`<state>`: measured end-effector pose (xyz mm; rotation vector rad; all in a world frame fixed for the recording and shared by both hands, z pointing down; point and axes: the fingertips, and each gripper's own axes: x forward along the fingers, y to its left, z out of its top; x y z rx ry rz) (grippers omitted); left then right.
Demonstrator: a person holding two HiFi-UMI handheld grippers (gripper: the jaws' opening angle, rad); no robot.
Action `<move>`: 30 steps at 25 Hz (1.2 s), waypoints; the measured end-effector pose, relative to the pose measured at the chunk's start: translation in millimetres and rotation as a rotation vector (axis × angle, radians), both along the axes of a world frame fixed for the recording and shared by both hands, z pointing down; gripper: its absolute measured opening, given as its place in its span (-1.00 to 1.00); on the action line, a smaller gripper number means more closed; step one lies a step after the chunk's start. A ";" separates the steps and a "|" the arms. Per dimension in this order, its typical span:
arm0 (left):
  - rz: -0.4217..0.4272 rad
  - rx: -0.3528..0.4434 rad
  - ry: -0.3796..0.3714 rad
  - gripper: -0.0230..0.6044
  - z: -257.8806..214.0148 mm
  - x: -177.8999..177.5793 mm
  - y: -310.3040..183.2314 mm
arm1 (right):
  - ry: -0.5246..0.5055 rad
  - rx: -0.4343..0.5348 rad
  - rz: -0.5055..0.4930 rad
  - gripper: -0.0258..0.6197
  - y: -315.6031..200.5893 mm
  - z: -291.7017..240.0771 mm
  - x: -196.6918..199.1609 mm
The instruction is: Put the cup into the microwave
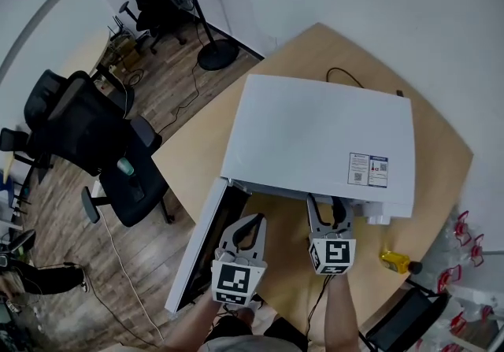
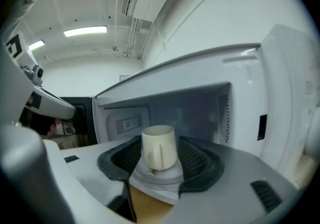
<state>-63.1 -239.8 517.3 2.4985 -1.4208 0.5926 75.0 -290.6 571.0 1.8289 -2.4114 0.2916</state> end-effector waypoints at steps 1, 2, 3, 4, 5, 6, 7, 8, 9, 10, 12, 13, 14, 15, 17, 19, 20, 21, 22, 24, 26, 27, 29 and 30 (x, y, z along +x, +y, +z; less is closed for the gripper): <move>0.007 0.005 0.002 -0.85 -3.4 1.6 1.9 | 0.000 0.001 0.006 -0.22 3.7 -3.8 2.7; 0.015 0.011 0.004 -0.85 -6.9 3.3 3.7 | 0.002 0.003 0.014 -0.22 7.4 -7.7 5.7; 0.023 0.018 0.007 -0.85 -10.6 5.2 5.4 | 0.005 0.006 0.021 -0.22 11.2 -11.8 8.7; 0.030 0.025 0.011 -0.85 -14.5 7.1 7.2 | 0.009 0.011 0.029 -0.22 15.0 -15.9 11.6; 0.038 0.031 0.016 -0.85 -18.4 9.1 9.4 | 0.013 0.014 0.036 -0.22 19.2 -19.8 14.3; 0.046 0.037 0.020 -0.85 -22.1 11.2 11.9 | 0.017 0.016 0.043 -0.22 23.9 -23.6 16.9; 0.055 0.043 0.023 -0.85 -25.7 13.3 14.7 | 0.021 0.018 0.051 -0.22 29.0 -27.6 19.5; 0.065 0.049 0.026 -0.85 -29.4 15.4 17.6 | 0.023 0.020 0.060 -0.22 34.5 -31.9 22.1; 0.076 0.056 0.028 -0.85 -33.5 17.7 20.4 | 0.024 0.024 0.070 -0.23 40.2 -36.6 24.7; 0.087 0.065 0.031 -0.85 -37.9 20.2 23.2 | 0.024 0.029 0.081 -0.25 46.2 -41.7 27.5; 0.113 0.083 0.040 -0.85 -47.8 26.1 29.1 | 0.025 0.042 0.103 -0.27 59.1 -53.1 33.7; 0.126 0.092 0.044 -0.85 -53.0 29.1 32.4 | 0.025 0.049 0.115 -0.29 65.9 -59.4 37.0; 0.139 0.100 0.049 -0.85 -58.2 32.1 36.0 | 0.026 0.057 0.128 -0.30 72.9 -65.9 40.2; 0.151 0.109 0.053 -0.85 -63.3 34.8 39.7 | 0.028 0.065 0.141 -0.31 80.0 -72.3 43.4; 0.177 0.125 0.060 -0.85 -72.4 39.5 47.9 | 0.032 0.081 0.169 -0.35 94.9 -84.2 49.3; 0.200 0.138 0.064 -0.85 -80.2 43.3 56.3 | 0.037 0.097 0.197 -0.37 110.3 -95.9 54.7; 0.211 0.143 0.067 -0.85 -84.2 45.1 60.8 | 0.040 0.103 0.212 -0.40 118.3 -101.9 57.4; 0.221 0.149 0.071 -0.85 -88.3 46.9 65.4 | 0.043 0.109 0.227 -0.42 126.6 -107.7 60.1; 0.232 0.155 0.075 -0.85 -92.4 48.6 69.9 | 0.047 0.114 0.243 -0.43 135.1 -113.2 62.8; 0.254 0.169 0.084 -0.85 -100.3 52.4 78.2 | 0.056 0.124 0.273 -0.47 151.7 -123.1 67.9; 0.278 0.181 0.095 -0.85 -107.1 57.4 85.2 | 0.068 0.133 0.302 -0.52 167.8 -131.6 72.7; 0.290 0.187 0.099 -0.85 -110.3 60.1 88.9 | 0.073 0.136 0.316 -0.55 175.9 -135.5 74.7; 0.314 0.199 0.105 -0.85 -116.4 64.6 96.8 | 0.076 0.138 0.343 -0.61 192.4 -142.4 77.1; 0.326 0.205 0.107 -0.85 -118.8 66.2 101.1 | 0.076 0.137 0.356 -0.63 200.7 -145.1 77.5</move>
